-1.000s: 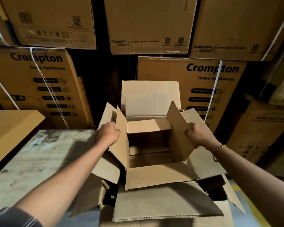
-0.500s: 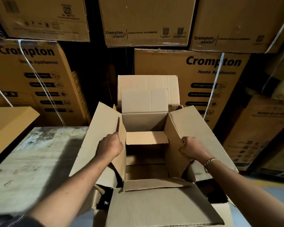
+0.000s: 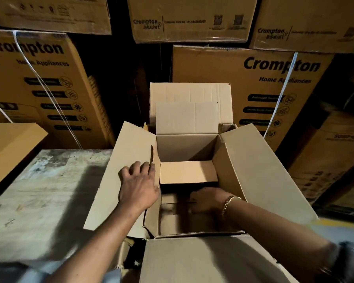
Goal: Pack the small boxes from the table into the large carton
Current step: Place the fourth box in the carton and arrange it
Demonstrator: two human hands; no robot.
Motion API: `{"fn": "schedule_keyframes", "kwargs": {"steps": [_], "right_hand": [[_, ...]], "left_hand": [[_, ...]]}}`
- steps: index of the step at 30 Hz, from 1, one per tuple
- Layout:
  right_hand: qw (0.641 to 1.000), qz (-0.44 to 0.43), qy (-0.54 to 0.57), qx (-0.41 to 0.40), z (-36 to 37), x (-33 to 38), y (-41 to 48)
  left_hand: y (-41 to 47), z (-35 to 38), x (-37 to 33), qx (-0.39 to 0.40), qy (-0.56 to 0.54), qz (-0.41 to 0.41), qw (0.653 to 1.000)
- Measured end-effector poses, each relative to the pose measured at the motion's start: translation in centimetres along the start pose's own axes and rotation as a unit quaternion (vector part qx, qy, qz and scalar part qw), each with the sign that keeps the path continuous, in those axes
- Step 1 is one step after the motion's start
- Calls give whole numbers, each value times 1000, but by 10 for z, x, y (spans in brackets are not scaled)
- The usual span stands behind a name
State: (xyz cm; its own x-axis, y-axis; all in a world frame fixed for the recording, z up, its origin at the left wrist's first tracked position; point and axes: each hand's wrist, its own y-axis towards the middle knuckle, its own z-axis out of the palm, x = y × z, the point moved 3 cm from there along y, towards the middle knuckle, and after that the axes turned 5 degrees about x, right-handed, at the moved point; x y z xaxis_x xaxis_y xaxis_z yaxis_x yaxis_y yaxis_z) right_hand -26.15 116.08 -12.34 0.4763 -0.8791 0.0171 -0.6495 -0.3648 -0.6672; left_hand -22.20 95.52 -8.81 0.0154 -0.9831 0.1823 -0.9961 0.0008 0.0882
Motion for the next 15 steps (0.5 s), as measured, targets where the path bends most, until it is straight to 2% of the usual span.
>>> {"fn": "schedule_keyframes", "kwargs": {"steps": [1, 3, 7, 9, 15], "right_hand": [[999, 15, -1, 39, 8, -1, 15], [998, 59, 18, 23, 12, -9, 38], [982, 82, 55, -161, -21, -26, 55], [974, 72, 43, -211, -44, -36, 65], [971, 95, 3, -219, -81, -67, 106]], "left_hand": [[0, 0, 1, -5, -4, 0, 1000], [-1, 1, 3, -9, -14, 0, 1000], [0, 2, 3, -10, -31, -3, 999], [1, 3, 4, -13, -35, -2, 999], [3, 6, 7, -4, -67, -16, 998]]}}
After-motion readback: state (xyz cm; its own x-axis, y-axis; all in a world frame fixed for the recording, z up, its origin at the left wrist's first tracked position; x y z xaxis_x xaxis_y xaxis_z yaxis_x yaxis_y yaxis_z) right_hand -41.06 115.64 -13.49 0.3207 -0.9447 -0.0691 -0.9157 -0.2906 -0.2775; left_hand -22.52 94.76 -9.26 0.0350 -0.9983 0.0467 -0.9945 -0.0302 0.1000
